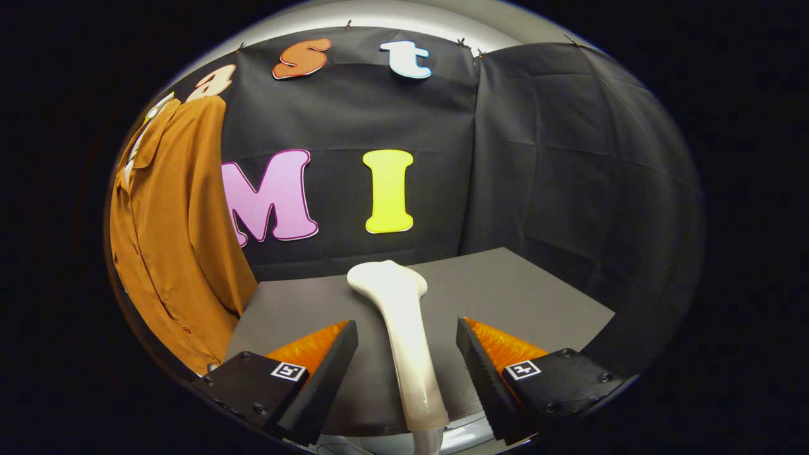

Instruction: Iron the clothes twice with a garment steamer, once on the left side and once on the right side.

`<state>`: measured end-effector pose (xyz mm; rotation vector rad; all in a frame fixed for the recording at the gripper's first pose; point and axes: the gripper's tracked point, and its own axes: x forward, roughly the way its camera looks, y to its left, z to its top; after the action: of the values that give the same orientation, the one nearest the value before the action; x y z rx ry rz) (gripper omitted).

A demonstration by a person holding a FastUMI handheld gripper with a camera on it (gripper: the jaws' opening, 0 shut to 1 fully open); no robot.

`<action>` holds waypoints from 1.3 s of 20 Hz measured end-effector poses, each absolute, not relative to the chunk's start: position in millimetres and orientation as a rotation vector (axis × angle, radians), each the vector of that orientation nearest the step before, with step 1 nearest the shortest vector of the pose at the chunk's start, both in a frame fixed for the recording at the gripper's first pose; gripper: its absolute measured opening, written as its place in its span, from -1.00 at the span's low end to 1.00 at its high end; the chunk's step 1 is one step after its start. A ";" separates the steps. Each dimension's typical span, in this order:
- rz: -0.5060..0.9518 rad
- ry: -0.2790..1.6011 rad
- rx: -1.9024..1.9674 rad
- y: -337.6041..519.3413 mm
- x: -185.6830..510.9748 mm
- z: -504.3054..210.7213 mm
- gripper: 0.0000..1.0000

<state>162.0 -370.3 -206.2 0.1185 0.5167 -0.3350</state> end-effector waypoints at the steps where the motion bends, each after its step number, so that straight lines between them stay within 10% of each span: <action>1: -0.328 0.536 0.129 -371.6 162.7 -212.4 0.96; 7: -0.336 0.648 0.175 -377.7 160.7 -246.3 0.89; 16: -0.338 0.674 0.180 -380.3 157.8 -252.8 -0.26; 26: -0.388 0.508 0.187 -329.0 116.9 -171.6 -0.28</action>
<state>116.9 -329.0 -171.6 0.1870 0.5078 -0.3882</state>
